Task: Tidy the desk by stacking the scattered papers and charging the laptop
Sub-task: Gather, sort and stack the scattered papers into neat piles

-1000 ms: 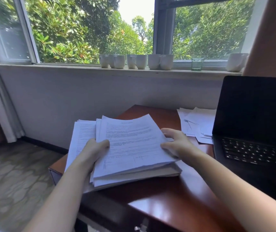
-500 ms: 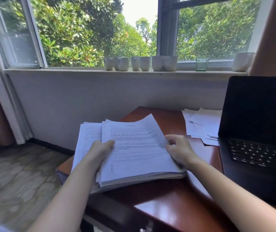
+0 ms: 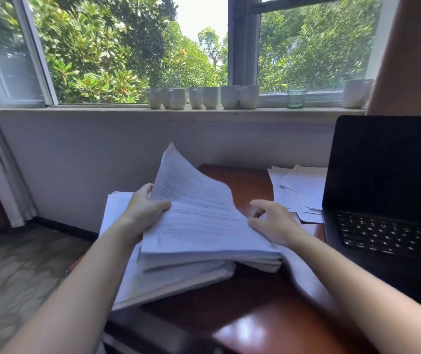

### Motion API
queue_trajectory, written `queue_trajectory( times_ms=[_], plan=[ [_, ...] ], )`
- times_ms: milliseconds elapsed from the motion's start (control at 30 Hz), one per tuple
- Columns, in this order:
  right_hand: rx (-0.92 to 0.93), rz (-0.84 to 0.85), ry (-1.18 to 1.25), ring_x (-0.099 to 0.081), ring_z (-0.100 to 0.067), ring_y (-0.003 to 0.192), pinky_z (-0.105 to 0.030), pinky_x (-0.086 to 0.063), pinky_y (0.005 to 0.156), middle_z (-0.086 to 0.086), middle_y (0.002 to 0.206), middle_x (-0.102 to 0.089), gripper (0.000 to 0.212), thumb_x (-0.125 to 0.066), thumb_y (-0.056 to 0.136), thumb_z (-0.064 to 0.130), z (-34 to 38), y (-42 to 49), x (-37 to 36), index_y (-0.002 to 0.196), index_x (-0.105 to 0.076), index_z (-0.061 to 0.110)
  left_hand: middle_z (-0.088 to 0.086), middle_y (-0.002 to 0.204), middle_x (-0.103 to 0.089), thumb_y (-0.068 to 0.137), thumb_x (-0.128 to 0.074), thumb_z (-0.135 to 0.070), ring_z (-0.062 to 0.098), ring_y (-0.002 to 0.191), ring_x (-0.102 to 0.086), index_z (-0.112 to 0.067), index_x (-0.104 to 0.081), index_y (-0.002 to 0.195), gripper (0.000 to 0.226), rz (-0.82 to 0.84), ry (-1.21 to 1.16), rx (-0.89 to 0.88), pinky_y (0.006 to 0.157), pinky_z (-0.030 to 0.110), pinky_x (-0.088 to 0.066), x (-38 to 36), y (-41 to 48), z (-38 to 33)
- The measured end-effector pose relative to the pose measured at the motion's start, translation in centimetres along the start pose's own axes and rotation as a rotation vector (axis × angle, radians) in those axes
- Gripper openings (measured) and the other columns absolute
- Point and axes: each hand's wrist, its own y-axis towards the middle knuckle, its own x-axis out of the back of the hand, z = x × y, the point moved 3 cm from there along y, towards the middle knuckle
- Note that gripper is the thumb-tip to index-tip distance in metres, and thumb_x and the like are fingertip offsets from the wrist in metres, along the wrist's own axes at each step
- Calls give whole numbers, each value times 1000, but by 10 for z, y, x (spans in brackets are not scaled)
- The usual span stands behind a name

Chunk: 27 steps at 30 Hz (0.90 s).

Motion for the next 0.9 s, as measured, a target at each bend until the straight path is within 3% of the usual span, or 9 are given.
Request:
queue_trajectory(
  times_ms=[67, 167, 267, 333, 433, 567, 667, 767, 900],
  plan=[
    [-54, -35, -17, -55, -24, 97, -27, -45, 84, -5, 101, -64, 28, -59, 88, 14, -14, 12, 21, 115, -61, 15, -2, 90, -60, 89, -59, -2, 7, 72, -58, -12, -52, 109, 24, 0, -90, -48, 42, 8, -43, -6, 7, -14],
    [-155, -99, 19, -47, -20, 87, -8, -40, 49, -1, 83, -55, 25, -49, 90, -2, -38, 30, 52, 80, -55, 20, -1, 91, -60, 92, -59, -5, 11, 73, -60, -13, -50, 112, 23, -10, -242, -51, 42, 14, -47, -25, 22, -31],
    [-197, -183, 70, -56, -27, 96, -20, -37, 62, -12, 95, -61, 11, -50, 89, 4, -55, 48, 72, 89, -61, 6, 2, 94, -59, 91, -59, -4, 16, 76, -61, -12, -48, 111, 24, -38, -332, -54, 53, 24, -50, -49, 42, -42],
    [-197, -204, 56, -56, -23, 88, -20, -33, 56, -12, 89, -62, 18, -52, 84, 17, -62, 62, 77, 88, -64, 4, 7, 99, -59, 90, -59, -1, 21, 82, -61, -12, -48, 110, 24, -51, -349, -57, 63, 30, -51, -65, 58, -42],
    [-257, -197, 10, -54, -21, 102, -21, -35, 72, -11, 120, -60, 30, -48, 92, 12, -77, 92, 77, 119, -60, 7, 7, 100, -61, 88, -58, 1, 22, 83, -61, -11, -50, 109, 25, -33, -327, -36, 67, 31, -50, -85, 81, -30],
    [-301, -139, -185, -53, -29, 114, -28, -43, 76, -14, 136, -49, 40, -40, 95, 9, -90, 126, 65, 133, -49, 7, 4, 98, -61, 87, -58, -1, 20, 85, -62, -12, -51, 110, 26, 8, -244, -15, 66, 33, -52, -101, 103, -3],
    [-375, -91, -262, -52, -31, 113, -34, -45, 86, -14, 136, -47, 41, -43, 96, 17, -102, 141, 59, 136, -44, 7, 3, 99, -64, 80, -61, -11, 26, 94, -63, -12, -55, 106, 27, 37, -85, -50, 80, 39, -53, -107, 111, 10],
    [-532, -18, -399, -47, -35, 117, -40, -43, 96, -13, 132, -48, 49, -50, 93, 39, -120, 148, 57, 132, -44, 9, -4, 95, -64, 77, -60, -19, 25, 95, -61, -16, -55, 107, 30, 45, 56, -114, 80, 37, -49, -110, 117, 15],
    [-625, 66, -565, -52, -31, 112, -35, -44, 88, -10, 126, -54, 63, -46, 88, 61, -136, 152, 54, 123, -49, 9, -11, 91, -60, 85, -59, -20, 23, 95, -56, -27, -52, 109, 27, 6, 316, -191, 93, 38, -39, -112, 120, 22]
  ],
)
